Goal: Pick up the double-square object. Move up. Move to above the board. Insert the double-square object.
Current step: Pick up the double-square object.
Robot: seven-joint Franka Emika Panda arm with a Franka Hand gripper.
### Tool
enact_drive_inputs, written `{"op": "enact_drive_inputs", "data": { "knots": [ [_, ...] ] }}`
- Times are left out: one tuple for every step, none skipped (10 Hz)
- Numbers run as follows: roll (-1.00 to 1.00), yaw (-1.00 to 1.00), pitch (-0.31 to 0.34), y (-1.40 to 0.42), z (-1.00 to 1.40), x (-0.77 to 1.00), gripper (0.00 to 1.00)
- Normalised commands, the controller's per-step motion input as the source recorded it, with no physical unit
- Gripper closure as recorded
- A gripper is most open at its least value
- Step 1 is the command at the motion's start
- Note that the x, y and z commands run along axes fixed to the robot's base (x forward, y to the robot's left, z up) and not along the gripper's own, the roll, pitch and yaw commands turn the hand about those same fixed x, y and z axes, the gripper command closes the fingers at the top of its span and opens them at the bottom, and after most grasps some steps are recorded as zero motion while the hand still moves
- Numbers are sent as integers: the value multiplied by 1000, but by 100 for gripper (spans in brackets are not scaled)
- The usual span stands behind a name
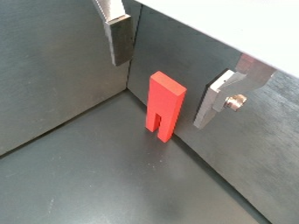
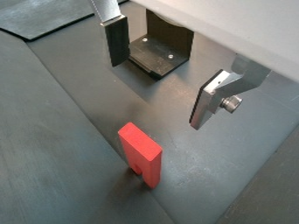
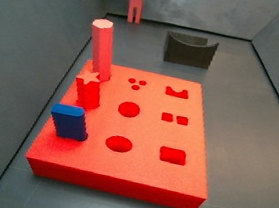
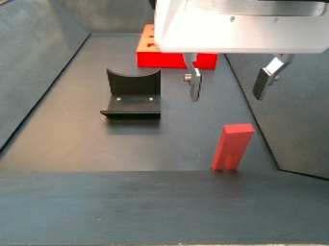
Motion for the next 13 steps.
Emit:
{"op": "enact_drive_inputs", "data": {
  "knots": [
    [-20, 0, -63, 0, -189, 0, 0],
    [-9, 0, -67, 0, -229, 0, 0],
    [-10, 0, -66, 26, -243, 0, 0],
    [-7, 0, -60, 34, -249, 0, 0],
    [-16, 0, -59, 57, -251, 0, 0],
    [-4, 0, -60, 97, -274, 0, 0],
    [0, 77, -81, 197, -311, 0, 0],
    [-16, 97, -93, 206, -300, 0, 0],
    [-44, 0, 0, 49, 0, 0, 0],
    [0, 0, 0, 3, -17, 0, 0],
    [0, 146, -56, 254, -351, 0, 0],
    [0, 234, -113, 466, -457, -6, 0],
    [-6, 240, -139, 506, -477, -69, 0]
  ]
}}
